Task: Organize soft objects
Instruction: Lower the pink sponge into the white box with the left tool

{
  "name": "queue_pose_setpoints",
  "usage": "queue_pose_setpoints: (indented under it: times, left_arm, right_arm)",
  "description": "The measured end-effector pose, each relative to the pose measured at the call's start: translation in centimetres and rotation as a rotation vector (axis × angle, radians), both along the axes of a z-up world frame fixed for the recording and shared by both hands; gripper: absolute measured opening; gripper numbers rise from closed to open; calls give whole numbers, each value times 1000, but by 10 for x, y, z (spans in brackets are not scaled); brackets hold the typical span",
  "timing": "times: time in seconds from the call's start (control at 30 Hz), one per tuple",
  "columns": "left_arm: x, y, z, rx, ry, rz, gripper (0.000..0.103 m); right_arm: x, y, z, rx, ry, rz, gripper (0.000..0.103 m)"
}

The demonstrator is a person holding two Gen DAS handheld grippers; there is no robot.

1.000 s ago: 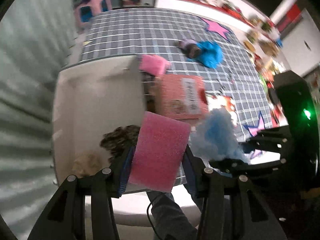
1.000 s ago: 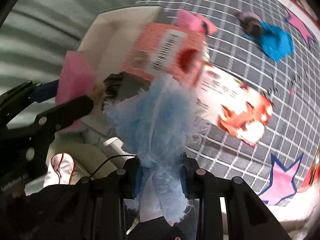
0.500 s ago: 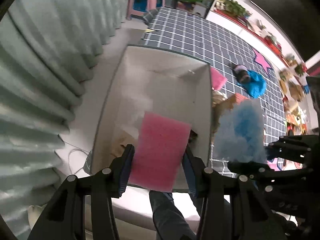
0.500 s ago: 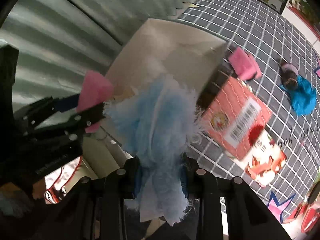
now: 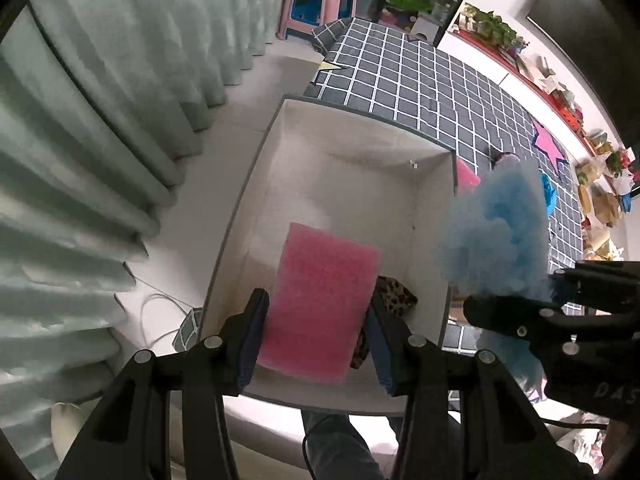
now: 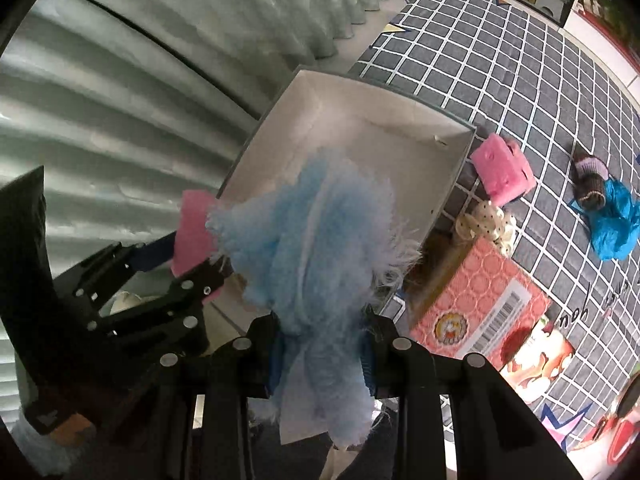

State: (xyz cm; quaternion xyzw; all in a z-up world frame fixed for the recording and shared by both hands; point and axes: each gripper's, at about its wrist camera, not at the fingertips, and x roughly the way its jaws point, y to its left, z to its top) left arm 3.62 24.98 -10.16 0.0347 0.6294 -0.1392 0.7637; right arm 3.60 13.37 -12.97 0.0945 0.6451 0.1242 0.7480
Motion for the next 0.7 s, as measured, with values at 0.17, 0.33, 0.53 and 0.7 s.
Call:
queue_pose_setpoints:
  times: [0.17, 0.33, 0.53, 0.7]
  left_arm:
    - [8, -1, -3, 4, 2, -2, 51]
    - [14, -3, -4, 10, 3, -9, 51]
    - [20, -7, -8, 17, 12, -19, 51]
    - [24, -9, -11, 22, 18, -24, 51]
  right_arm:
    - [10, -7, -1, 15, 9, -25, 32]
    - [18, -10, -3, 18, 10, -28, 32]
    - [22, -11, -6, 23, 16, -30, 32]
    - [25, -12, -7, 23, 20, -30, 32]
